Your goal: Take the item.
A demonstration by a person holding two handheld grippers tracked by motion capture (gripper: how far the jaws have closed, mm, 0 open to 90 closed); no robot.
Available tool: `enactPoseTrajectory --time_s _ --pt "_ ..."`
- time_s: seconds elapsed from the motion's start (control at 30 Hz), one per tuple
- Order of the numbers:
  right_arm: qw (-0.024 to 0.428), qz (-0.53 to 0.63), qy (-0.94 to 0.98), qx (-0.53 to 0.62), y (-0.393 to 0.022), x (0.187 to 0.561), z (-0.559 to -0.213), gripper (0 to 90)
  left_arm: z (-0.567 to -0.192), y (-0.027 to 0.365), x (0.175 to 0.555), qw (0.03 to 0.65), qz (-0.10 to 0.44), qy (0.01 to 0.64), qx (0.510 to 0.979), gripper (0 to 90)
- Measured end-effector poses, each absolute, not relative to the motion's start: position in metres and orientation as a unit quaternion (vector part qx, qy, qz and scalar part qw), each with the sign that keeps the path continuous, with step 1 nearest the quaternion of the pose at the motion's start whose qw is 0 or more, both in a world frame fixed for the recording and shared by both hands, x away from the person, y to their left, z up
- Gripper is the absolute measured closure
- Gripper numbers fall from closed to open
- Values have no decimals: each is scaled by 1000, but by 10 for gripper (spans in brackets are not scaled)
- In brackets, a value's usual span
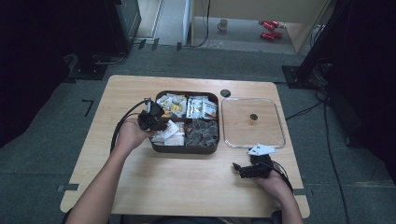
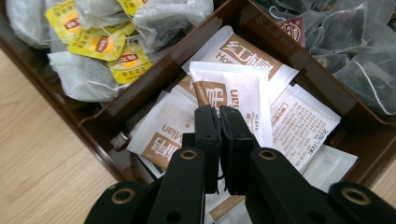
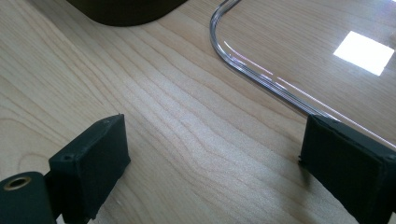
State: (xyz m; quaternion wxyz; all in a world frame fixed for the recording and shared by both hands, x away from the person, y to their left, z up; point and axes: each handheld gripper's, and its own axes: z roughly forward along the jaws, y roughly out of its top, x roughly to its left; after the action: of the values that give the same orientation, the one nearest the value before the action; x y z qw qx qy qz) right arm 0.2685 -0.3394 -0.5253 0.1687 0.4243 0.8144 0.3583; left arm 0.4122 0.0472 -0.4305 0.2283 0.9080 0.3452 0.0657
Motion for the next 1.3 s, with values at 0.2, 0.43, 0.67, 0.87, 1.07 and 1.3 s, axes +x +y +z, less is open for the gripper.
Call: enactPoseTrajectory --time_s 0.2,0.43,0.67,0.87,1.07,1.3 --pt "169 358 814 424 -339 268 -525 77 -423 54 411 236 71 349 904 880" --pt "169 358 814 424 -339 268 -525 77 -413 67 411 242 78 358 899 880" --pt "169 358 814 424 -339 268 -525 77 -404 81 409 258 81 366 891 880" --pt "169 358 814 424 -339 268 -525 77 -399 92 409 263 89 374 885 879" --pt "169 358 814 424 -339 268 -525 77 -396 102 407 266 93 384 879 879" --pt "168 358 815 424 -339 269 -525 77 -394 115 407 264 98 398 873 879"
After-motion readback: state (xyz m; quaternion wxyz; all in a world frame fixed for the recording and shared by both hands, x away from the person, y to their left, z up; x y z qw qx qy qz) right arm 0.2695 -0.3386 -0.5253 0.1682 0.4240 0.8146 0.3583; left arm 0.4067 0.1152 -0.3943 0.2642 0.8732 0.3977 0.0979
